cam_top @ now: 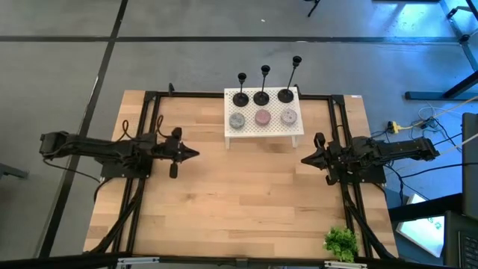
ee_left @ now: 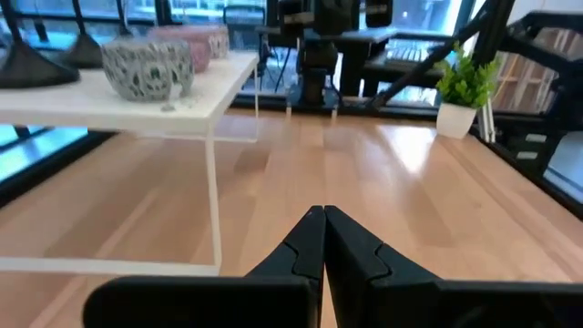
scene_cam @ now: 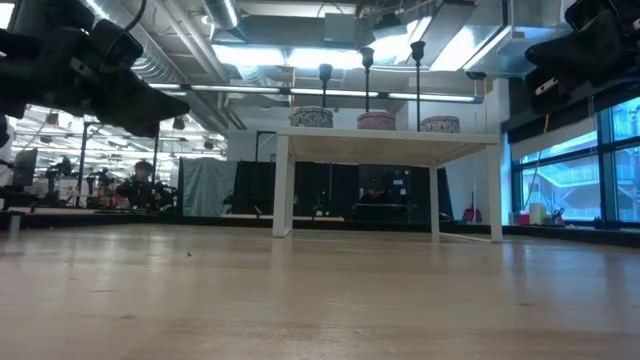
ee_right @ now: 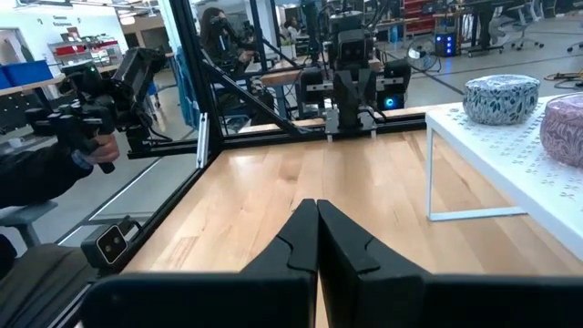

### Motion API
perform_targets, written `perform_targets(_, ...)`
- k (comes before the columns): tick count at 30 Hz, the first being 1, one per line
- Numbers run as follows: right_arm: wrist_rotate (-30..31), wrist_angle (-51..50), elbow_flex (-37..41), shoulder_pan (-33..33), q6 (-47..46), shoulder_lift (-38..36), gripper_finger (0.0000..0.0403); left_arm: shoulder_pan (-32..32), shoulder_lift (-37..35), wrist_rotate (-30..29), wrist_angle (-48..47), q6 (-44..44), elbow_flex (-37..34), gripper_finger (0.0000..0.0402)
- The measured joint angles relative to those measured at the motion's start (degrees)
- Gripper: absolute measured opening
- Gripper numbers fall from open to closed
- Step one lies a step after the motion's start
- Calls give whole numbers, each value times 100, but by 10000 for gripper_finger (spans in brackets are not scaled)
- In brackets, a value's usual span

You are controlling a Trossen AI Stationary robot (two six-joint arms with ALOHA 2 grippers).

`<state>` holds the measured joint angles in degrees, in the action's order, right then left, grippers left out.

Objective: Pick & Place candle stick holders
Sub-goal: Return to Home Position

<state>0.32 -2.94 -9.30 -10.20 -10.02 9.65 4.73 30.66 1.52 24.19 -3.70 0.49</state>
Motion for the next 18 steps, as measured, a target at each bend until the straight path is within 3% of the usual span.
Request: perform_targets(18, 2, -33, 0, 0, -2, 0, 0, -2, -2108, -100, -1773, 6, 0, 2)
